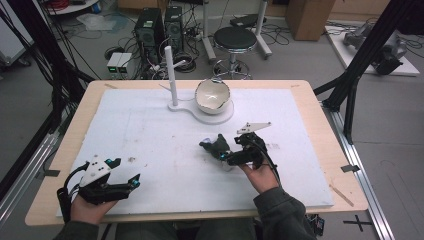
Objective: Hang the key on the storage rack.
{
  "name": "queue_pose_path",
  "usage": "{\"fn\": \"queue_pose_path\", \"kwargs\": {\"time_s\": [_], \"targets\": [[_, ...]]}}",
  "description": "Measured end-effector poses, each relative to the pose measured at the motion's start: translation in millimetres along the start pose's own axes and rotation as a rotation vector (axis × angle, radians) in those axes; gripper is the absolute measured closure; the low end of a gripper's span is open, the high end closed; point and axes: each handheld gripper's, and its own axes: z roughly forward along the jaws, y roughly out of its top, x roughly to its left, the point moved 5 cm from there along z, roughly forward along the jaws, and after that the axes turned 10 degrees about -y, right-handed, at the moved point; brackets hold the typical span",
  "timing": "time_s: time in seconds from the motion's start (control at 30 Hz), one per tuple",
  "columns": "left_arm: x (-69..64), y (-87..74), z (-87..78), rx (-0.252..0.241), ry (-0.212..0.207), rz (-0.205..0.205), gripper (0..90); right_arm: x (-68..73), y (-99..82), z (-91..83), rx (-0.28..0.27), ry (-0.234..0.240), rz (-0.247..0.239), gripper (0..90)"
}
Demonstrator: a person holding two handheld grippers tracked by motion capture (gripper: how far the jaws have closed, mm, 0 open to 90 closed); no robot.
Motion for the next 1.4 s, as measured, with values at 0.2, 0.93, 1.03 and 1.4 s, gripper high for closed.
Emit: {"fn": "queue_pose_path", "kwargs": {"time_s": [0.2, 0.93, 1.03, 1.4], "targets": [[-0.1, -0.1, 0.2, 0.002, 0.000, 0.000, 18.7, 2.4, -2.9, 8.1, 0.031, -0.001, -0.001, 17.8], [-0.5, -0.2, 0.7, 0.006, -0.002, 0.003, 18.7, 3.7, -13.7, 24.9, 0.084, -0.020, -0.010, 30.1], [-0.9, -0.1, 1.1, 0.003, -0.002, 0.000, 18.7, 3.8, -14.9, 25.5, 0.092, -0.025, -0.008, 33.0], [-1.2, -0.1, 2.0, 0.006, -0.007, 0.005, 18.7, 3.3, -16.3, 26.6, 0.098, -0.023, 0.000, 41.4]]}}
